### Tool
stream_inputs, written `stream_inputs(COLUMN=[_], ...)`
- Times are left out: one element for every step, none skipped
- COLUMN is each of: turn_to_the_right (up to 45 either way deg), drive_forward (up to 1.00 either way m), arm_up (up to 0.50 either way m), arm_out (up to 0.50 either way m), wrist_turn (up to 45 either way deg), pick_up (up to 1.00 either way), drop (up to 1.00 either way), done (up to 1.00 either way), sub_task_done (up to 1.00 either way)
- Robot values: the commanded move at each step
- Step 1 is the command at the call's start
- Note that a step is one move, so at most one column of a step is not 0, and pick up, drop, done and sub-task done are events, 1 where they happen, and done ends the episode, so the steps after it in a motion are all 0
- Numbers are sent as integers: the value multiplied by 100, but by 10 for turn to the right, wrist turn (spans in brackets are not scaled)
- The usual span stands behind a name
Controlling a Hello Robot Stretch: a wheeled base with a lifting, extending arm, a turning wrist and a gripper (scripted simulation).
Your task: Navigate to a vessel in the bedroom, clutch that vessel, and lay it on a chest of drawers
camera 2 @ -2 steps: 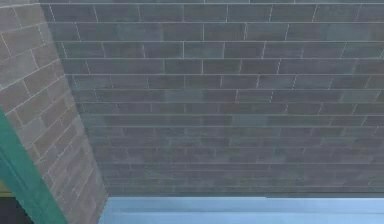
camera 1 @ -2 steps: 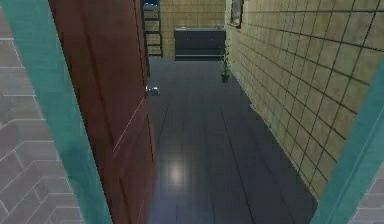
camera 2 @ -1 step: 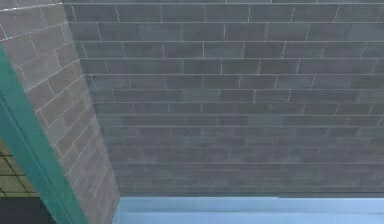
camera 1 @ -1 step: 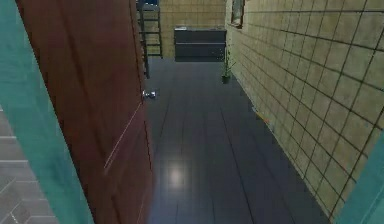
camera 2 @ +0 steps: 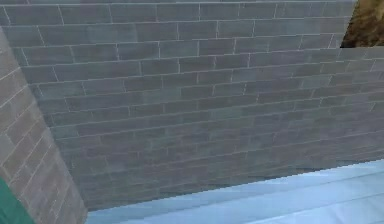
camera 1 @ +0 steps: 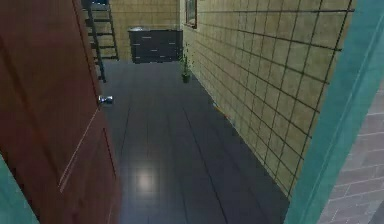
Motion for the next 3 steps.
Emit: stream_inputs(turn_to_the_right=[0,60,30], drive_forward=[100,0,0], arm_up=[0,0,0], arm_out=[0,0,0], wrist_turn=[0,0,0], pick_up=[0,0,0], drop=[0,0,0], done=[0,0,0], sub_task_done=[0,0,0])
